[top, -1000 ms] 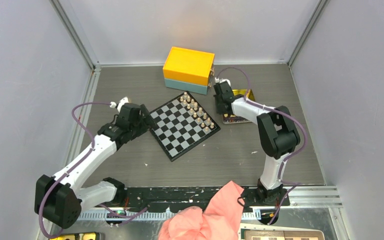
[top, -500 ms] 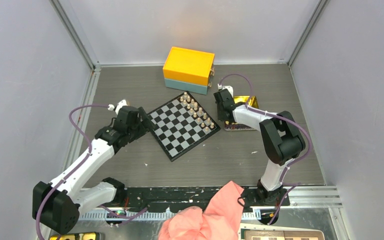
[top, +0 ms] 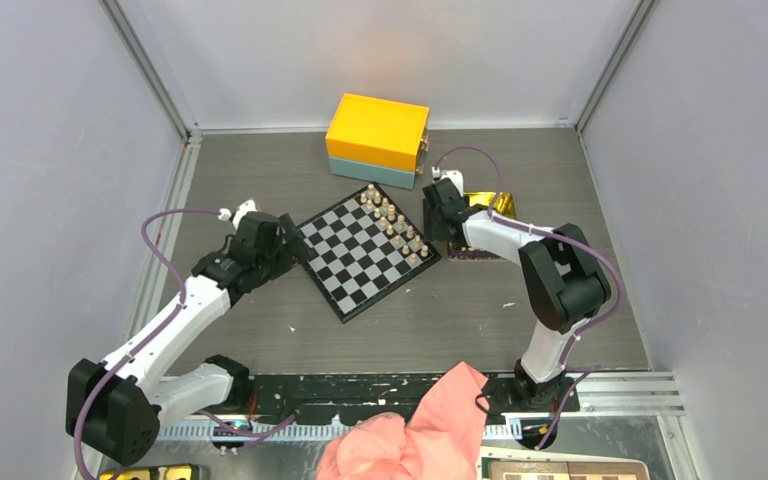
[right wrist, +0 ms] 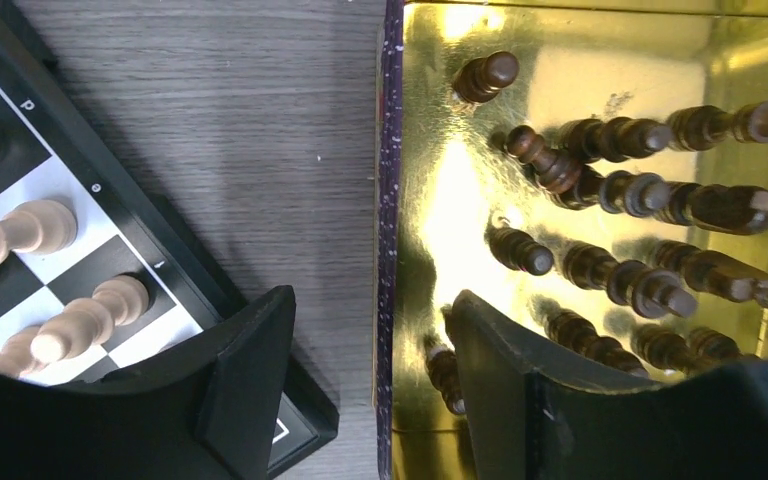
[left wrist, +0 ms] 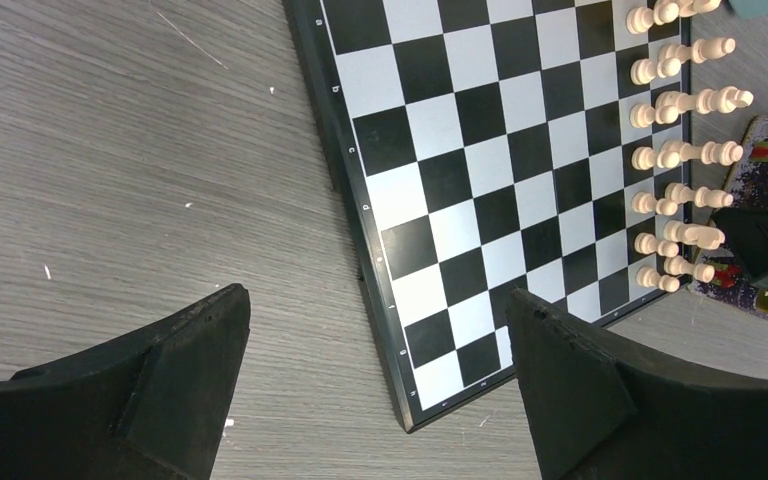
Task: Set up the chess pieces on the board
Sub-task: Move the storage box to the center of the board, then pick up the chess piece from the storage box.
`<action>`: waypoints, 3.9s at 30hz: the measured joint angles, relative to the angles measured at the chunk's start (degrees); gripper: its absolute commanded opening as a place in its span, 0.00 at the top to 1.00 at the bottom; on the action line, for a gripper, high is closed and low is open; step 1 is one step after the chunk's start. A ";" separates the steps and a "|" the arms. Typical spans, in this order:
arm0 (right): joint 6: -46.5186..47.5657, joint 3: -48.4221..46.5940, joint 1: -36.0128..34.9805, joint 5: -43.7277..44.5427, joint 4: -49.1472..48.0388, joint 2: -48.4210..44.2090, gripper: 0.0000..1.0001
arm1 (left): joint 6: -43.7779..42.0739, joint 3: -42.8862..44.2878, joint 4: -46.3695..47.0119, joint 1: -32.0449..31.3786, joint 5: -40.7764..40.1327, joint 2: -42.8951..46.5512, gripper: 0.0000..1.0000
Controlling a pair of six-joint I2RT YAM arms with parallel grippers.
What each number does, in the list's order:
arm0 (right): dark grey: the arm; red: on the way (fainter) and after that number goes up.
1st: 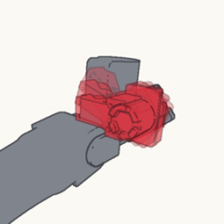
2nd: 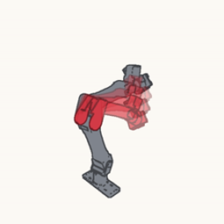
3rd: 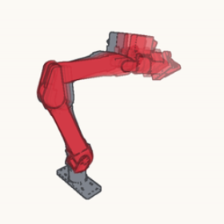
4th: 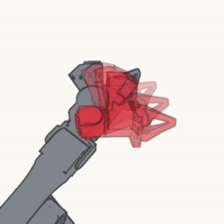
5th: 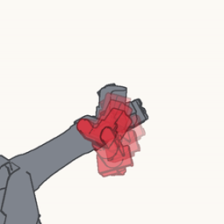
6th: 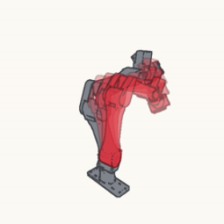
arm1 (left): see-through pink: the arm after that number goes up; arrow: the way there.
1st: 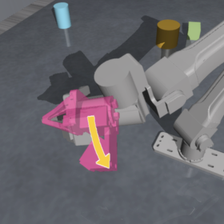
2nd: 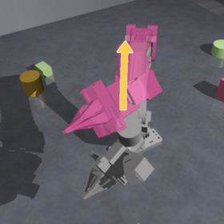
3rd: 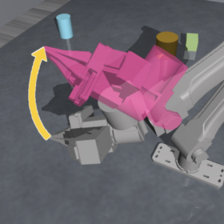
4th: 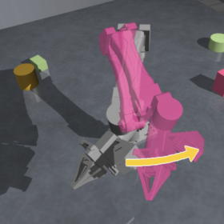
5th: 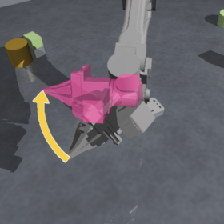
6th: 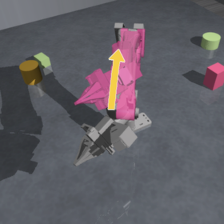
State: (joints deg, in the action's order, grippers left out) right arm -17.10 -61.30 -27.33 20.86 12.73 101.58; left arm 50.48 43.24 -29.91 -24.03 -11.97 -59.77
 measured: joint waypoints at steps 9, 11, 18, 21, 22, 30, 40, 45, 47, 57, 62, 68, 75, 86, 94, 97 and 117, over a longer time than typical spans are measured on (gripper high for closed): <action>-0.11 -5.03 -0.26 2.25 5.90 -7.63 0.18 | -2.93 6.67 -0.46 0.00 -1.49 -4.59 0.00; -0.24 -7.98 -0.26 3.52 7.02 -8.48 0.04 | -4.55 13.57 -0.76 0.00 -1.77 -9.31 0.00; -4.28 -18.38 0.26 8.63 13.03 -10.60 0.05 | -8.35 35.52 -0.83 -0.76 -3.52 -23.89 0.01; -6.23 -23.10 1.33 8.61 17.22 -10.45 0.27 | -8.83 39.60 -1.46 -1.81 -4.52 -27.65 0.03; -6.69 -24.37 1.73 8.68 18.45 -10.27 0.34 | -9.05 40.61 -1.86 -2.32 -4.85 -28.94 0.03; -10.27 -25.00 6.73 6.88 23.91 -6.95 0.55 | -12.09 43.71 -4.66 -6.64 -8.90 -36.39 0.06; -11.06 -19.82 14.14 -1.07 26.12 -3.08 0.54 | -13.18 43.60 -4.70 -7.10 -10.58 -36.57 0.06; -10.84 -19.76 13.97 -3.67 25.75 -0.55 0.54 | -13.31 43.60 -4.72 -7.15 -10.60 -36.98 0.06; -10.84 -19.76 13.94 -4.46 25.53 0.66 0.54 | -13.44 43.60 -4.72 -7.15 -10.62 -37.11 0.07; -10.82 -19.67 14.27 -6.01 25.14 2.34 0.55 | -13.75 43.60 -4.72 -7.15 -11.06 -37.16 0.06; -10.62 -19.65 15.10 -6.86 24.26 3.41 0.56 | -13.77 43.60 -4.72 -7.15 -11.06 -37.16 0.07; -10.45 -18.75 16.17 -7.98 23.47 5.38 0.56 | -14.03 43.45 -4.70 -7.15 -11.32 -37.16 0.07; -10.38 -18.71 16.48 -8.90 22.97 6.19 0.57 | -14.71 42.84 -4.68 -7.15 -11.65 -37.16 0.07; -9.99 -18.71 16.90 -9.73 21.68 8.96 0.72 | -14.97 41.99 -4.63 -7.19 -12.07 -37.16 0.06; -9.25 -18.71 16.94 -9.57 21.57 9.18 0.92 | -15.17 41.22 -4.68 -7.19 -12.31 -37.16 0.06; -8.57 -18.73 16.94 -9.18 21.57 9.18 0.97 | -15.23 41.22 -4.66 -7.19 -12.50 -37.16 0.06; -5.55 -19.17 16.94 -7.89 22.49 4.55 0.99 | -15.67 40.81 -4.70 -7.19 -11.76 -36.81 0.02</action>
State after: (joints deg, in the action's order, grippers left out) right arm -22.65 -80.47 -10.39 12.97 35.22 106.13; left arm 34.81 84.05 -34.61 -31.22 -23.73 -96.57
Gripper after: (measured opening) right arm 0.236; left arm 0.983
